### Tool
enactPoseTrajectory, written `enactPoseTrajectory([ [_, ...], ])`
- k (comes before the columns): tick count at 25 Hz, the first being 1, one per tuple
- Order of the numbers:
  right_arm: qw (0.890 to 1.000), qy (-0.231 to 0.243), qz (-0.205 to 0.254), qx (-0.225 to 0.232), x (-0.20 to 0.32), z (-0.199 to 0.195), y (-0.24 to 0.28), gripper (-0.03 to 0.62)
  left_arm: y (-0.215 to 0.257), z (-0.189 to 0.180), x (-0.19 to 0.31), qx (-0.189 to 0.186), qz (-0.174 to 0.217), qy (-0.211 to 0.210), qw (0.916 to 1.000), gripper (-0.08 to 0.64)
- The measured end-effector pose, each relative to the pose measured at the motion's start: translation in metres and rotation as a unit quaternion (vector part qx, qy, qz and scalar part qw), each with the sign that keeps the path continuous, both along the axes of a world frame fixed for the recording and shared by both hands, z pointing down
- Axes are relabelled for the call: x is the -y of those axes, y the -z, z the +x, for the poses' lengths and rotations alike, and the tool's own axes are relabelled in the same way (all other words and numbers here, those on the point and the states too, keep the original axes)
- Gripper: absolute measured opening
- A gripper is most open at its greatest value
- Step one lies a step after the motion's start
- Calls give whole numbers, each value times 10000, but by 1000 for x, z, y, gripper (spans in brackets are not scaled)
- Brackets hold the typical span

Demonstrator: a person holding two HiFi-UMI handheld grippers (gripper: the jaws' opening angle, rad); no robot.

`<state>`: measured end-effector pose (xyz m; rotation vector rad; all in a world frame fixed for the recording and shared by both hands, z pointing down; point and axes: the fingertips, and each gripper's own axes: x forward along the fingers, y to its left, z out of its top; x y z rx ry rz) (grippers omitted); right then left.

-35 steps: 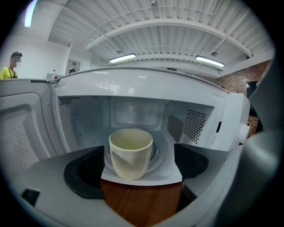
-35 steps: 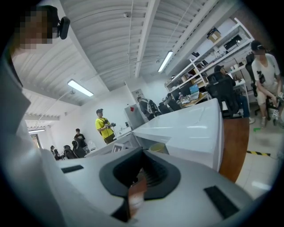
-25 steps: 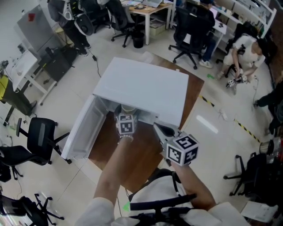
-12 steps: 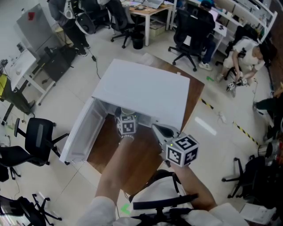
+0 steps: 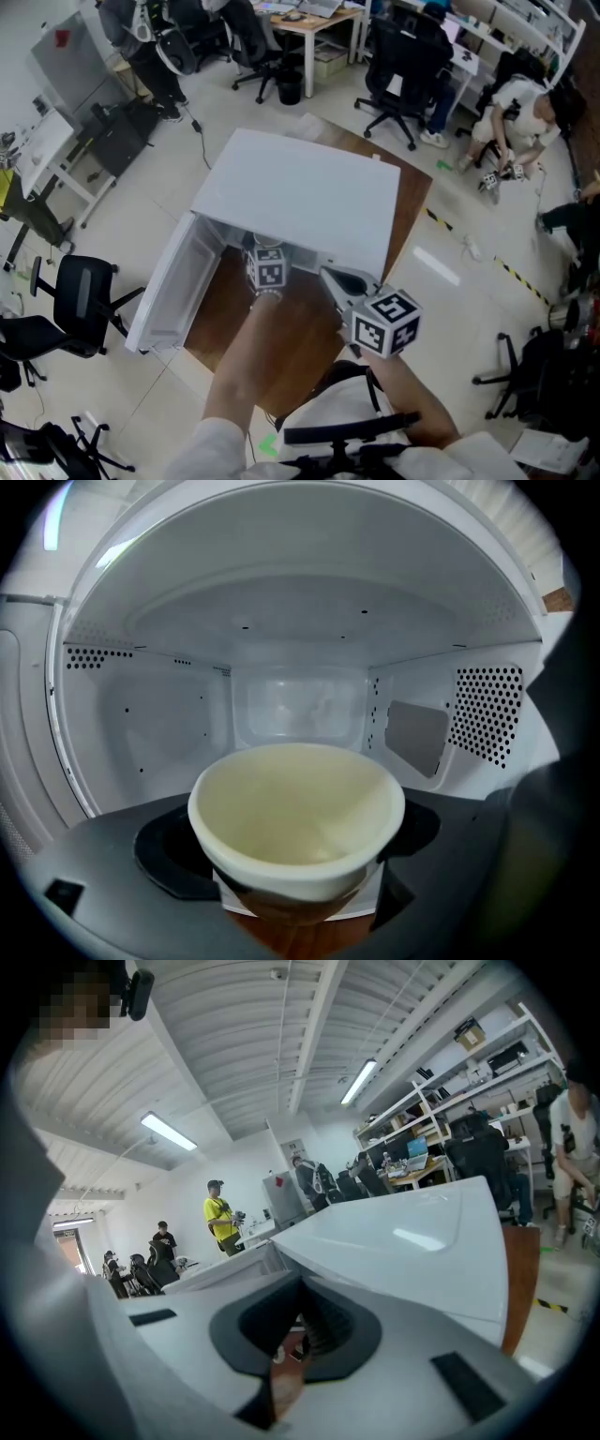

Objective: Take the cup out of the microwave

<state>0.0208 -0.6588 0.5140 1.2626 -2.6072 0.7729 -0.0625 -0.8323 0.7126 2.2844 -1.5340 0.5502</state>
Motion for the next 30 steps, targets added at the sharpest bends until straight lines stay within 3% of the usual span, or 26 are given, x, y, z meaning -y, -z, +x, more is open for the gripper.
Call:
enactPoseTrajectory([
  [11,10000,-39,-5,37,3,6,-1,2,8,4,-14,-72,119,-83,9999,462],
  [18,9999,-106,-46,118,1,8,-5,2,36,-1,-62,-353,349,37,9988,462],
  [30,9994,-137,-93,308,-27,-8,-4,2,81,-22,-160,-509,421,171,9977,462],
])
